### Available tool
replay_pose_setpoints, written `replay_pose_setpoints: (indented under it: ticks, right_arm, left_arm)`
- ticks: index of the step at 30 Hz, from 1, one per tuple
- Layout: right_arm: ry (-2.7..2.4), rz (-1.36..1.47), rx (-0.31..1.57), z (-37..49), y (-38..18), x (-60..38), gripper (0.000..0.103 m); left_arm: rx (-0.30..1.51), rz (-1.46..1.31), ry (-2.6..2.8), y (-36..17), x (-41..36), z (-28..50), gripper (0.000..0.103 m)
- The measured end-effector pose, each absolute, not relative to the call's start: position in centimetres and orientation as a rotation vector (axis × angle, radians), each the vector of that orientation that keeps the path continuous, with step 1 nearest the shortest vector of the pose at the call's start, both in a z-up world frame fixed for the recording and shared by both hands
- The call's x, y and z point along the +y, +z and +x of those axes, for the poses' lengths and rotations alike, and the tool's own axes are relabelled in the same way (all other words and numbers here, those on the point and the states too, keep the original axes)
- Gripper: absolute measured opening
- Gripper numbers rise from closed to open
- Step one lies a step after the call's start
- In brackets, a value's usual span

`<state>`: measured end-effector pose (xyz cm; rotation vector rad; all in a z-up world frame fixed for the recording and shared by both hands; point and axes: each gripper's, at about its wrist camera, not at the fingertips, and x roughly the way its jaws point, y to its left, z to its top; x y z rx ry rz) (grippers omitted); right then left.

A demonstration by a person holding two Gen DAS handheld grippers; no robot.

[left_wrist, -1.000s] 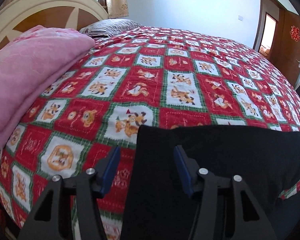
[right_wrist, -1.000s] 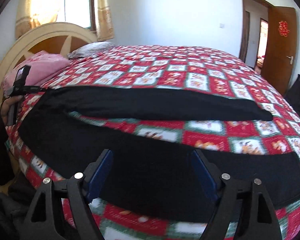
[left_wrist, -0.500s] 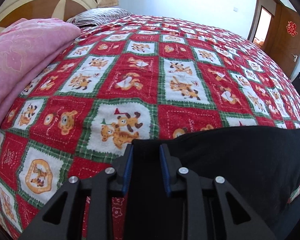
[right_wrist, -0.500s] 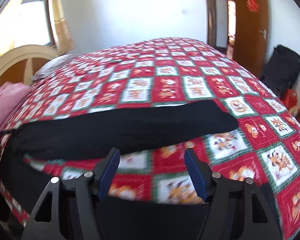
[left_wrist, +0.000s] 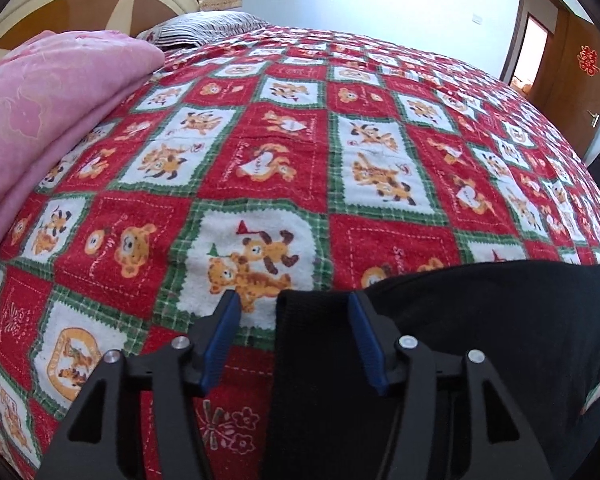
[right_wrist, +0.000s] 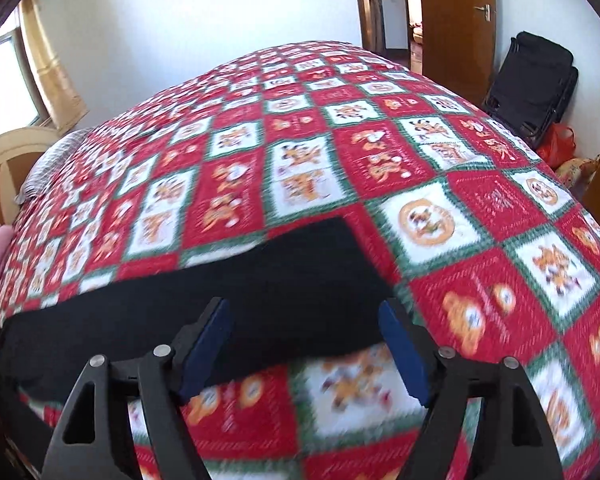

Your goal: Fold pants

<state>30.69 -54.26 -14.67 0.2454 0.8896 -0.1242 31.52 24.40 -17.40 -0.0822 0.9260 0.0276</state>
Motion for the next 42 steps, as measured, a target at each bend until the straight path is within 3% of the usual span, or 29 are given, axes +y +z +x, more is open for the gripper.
replay_pose_setpoints:
  ticks: [2, 3, 5, 7, 18, 20, 22, 23, 25, 42]
  right_arm:
    - [-0.126, 0.241, 0.908, 32.2, -14.9, -55.0, 0.078]
    - [-0.135, 0.236, 0.914, 32.9, -15.0, -55.3, 0.078]
    - [-0.143, 0.227, 0.928, 34.3, -15.3, -55.9, 0.078]
    - [-0.151, 0.223, 0.945, 36.0, -15.8, -56.3, 0.078]
    - [-0.108, 0.231, 1.025, 39.6, -19.1, -56.7, 0.077]
    - [-0.092, 0.2, 1.026, 39.6, -19.2, -56.2, 0.061]
    - [-0.083, 0.181, 1.028, 39.6, -19.1, -56.0, 0.031]
    - [-0.077, 0.178, 1.03, 39.6, -19.0, -55.9, 0.027]
    - [-0.049, 0.184, 1.014, 39.3, -18.4, -55.6, 0.011]
    - [0.031, 0.099, 0.662, 27.3, -9.8, -53.6, 0.008]
  left_arm:
    - [0.922, -0.081, 0.001, -17.4, 24.2, 31.4, 0.048]
    - [0.918, -0.09, -0.033, -17.4, 24.2, 31.3, 0.035]
    - [0.916, -0.079, -0.044, -17.3, 23.9, 31.3, 0.033]
    - [0.918, -0.074, -0.065, -17.2, 23.6, 31.5, 0.022]
    - [0.922, -0.038, -0.048, -17.2, 22.8, 32.0, 0.022]
    - [0.924, -0.039, -0.048, -17.3, 22.8, 32.1, 0.022]
    - [0.922, -0.027, -0.056, -17.2, 22.7, 32.3, 0.015]
    - [0.918, -0.024, -0.072, -17.1, 22.6, 32.2, 0.013]
    - [0.897, -0.021, -0.086, -16.7, 22.5, 32.0, 0.012]
    - [0.698, -0.158, -0.186, -12.3, 24.0, 27.8, 0.012]
